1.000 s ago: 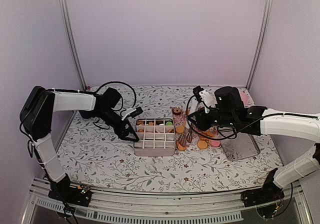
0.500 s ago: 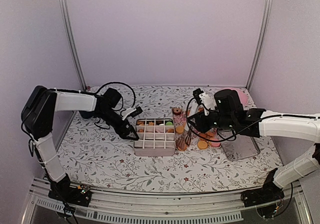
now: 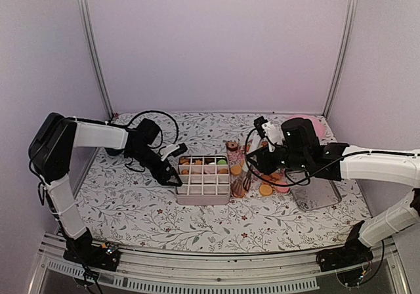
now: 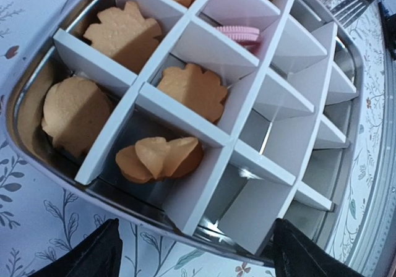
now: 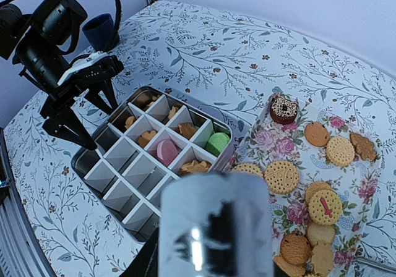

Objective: Pack the cookies
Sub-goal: Pick up the fake cookies from the plate.

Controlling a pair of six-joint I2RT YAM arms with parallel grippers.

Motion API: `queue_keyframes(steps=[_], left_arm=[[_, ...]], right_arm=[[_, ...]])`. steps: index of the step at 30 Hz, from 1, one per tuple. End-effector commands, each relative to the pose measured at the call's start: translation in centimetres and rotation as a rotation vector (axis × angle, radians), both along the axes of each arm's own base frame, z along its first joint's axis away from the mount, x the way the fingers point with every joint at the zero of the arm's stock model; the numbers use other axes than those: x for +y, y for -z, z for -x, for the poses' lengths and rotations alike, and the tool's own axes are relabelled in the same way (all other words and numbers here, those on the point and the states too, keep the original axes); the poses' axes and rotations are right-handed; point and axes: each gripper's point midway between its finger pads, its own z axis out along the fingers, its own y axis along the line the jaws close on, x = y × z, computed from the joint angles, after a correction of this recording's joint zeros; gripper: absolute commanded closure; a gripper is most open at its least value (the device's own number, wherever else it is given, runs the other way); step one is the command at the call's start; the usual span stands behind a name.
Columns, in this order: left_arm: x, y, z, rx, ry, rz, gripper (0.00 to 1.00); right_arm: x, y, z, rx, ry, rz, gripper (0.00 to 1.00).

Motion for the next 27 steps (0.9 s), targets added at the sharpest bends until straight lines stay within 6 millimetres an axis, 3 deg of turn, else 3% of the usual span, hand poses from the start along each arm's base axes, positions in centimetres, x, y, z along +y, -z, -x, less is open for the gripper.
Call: queue_keyframes(steps=[1, 7, 13, 20, 27], left_arm=[[0.7, 1.5, -0.6, -0.024, -0.012, -0.065, 0.17], [0.6, 0.5, -0.4, -0.034, 0.006, -0.062, 0.15], [0.1, -3.9, -0.5, -0.030, 0.026, 0.012, 0.02], [1.2, -9.4, -1.4, -0.061, 0.025, 0.085, 0.01], [2.8, -11.1, -2.3, -0.099, -0.013, 0.101, 0.01]], right_arm=[[-1.7, -0.5, -0.6, -0.028, 0.054, 0.004, 0.65], [-2.1, -0.5, -0.9, -0.036, 0.061, 0.023, 0.66], [-1.5, -1.1, -1.1, -0.043, 0.038, 0.018, 0.66], [-0.8, -1.3, -1.1, -0.041, 0.012, 0.000, 0.62], [0.0, 0.3, -0.6, -0.001, -0.016, -0.020, 0.62]])
